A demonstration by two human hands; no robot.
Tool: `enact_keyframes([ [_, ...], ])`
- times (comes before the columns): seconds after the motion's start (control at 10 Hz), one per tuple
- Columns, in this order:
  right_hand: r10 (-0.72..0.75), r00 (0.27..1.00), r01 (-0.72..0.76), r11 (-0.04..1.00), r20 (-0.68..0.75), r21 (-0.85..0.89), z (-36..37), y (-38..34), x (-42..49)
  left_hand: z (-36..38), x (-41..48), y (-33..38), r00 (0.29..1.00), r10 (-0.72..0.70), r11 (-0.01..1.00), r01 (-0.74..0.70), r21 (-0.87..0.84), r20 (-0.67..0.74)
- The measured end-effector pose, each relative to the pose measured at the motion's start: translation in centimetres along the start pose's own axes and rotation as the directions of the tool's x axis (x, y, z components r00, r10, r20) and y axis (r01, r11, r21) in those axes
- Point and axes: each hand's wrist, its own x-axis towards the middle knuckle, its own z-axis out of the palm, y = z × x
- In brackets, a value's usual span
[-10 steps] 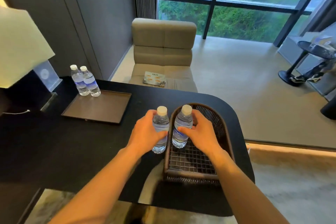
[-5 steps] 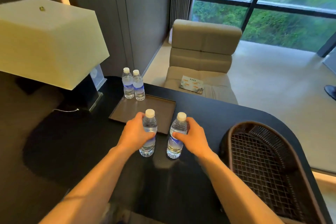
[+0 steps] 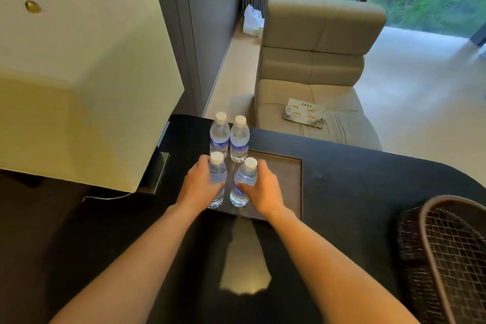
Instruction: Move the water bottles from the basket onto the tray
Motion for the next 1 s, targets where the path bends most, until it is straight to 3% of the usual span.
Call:
enact_keyframes([
  [0.3, 0.023, 0.990, -0.023, 1.000, -0.142, 0.003, 3.0, -2.8, 5.3, 0.0, 5.6, -1.2, 0.992, 0.107, 0.988, -0.114, -0.101, -0.071],
  [0.7, 0.039, 0.977, -0.034, 0.999, -0.208, 0.025, 4.5, -3.5, 6.4, 0.4, 8.0, -1.5, 0.971, 0.222, 0.967, -0.231, -0.104, -0.093],
  [0.9, 0.064, 0.977, -0.053, 0.997, -0.203, 0.058, 4.5, -3.3, 6.1, 0.6, 7.6, -1.3, 0.971, 0.210, 0.966, -0.223, -0.128, -0.114],
  [1.0, 0.079, 0.980, -0.064, 0.994, -0.184, 0.091, 4.6, -2.7, 5.0, 0.7, 6.8, -2.0, 0.986, 0.123, 0.975, -0.141, -0.169, -0.112],
])
